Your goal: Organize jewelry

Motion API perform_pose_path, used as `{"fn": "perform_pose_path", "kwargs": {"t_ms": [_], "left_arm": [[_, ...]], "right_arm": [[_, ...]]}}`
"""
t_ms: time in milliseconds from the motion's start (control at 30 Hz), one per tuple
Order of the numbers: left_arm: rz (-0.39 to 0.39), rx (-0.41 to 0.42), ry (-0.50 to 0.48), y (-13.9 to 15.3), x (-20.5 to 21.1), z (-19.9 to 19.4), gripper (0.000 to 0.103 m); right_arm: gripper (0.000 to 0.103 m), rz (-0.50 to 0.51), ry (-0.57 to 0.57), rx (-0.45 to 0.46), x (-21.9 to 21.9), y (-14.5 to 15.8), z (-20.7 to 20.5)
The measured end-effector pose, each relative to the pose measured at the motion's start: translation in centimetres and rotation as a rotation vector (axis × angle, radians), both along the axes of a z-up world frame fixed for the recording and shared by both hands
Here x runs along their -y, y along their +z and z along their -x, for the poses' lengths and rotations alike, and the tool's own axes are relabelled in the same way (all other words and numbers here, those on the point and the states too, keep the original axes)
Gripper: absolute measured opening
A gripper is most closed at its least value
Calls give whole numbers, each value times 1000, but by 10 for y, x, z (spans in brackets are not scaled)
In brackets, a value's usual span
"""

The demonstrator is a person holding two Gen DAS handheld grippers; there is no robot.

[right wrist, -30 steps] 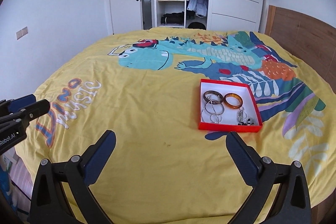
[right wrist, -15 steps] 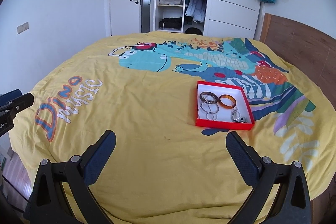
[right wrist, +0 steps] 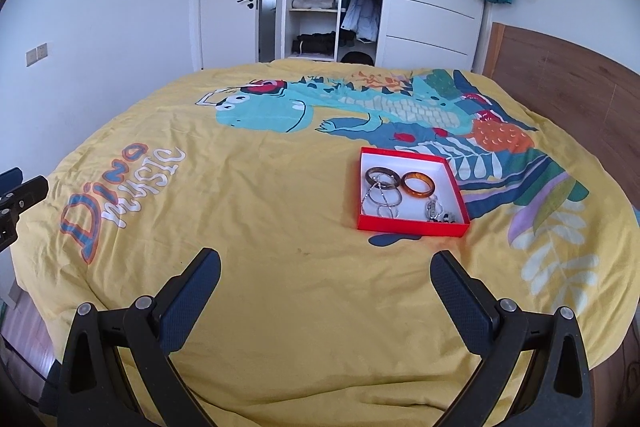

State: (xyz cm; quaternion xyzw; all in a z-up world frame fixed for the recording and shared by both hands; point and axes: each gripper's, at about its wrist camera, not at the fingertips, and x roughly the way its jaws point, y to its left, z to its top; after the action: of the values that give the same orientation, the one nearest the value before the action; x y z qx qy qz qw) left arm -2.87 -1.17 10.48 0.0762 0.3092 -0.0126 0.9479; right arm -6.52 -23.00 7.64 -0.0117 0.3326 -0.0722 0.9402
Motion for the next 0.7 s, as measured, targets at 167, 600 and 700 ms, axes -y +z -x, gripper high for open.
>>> {"fn": "perform_pose_path", "kwargs": {"t_ms": [167, 600, 700], "left_arm": [[17, -11, -8, -2, -4, 1, 56], [43, -37, -21, -12, -6, -4, 59], [47, -49, -24, -15, -4, -6, 59]], "right_arm": [[103, -2, -5, -6, 4, -4, 2], [103, -21, -22, -36, 15, -19, 1], [103, -24, -22, -41, 16, -21, 0]]}}
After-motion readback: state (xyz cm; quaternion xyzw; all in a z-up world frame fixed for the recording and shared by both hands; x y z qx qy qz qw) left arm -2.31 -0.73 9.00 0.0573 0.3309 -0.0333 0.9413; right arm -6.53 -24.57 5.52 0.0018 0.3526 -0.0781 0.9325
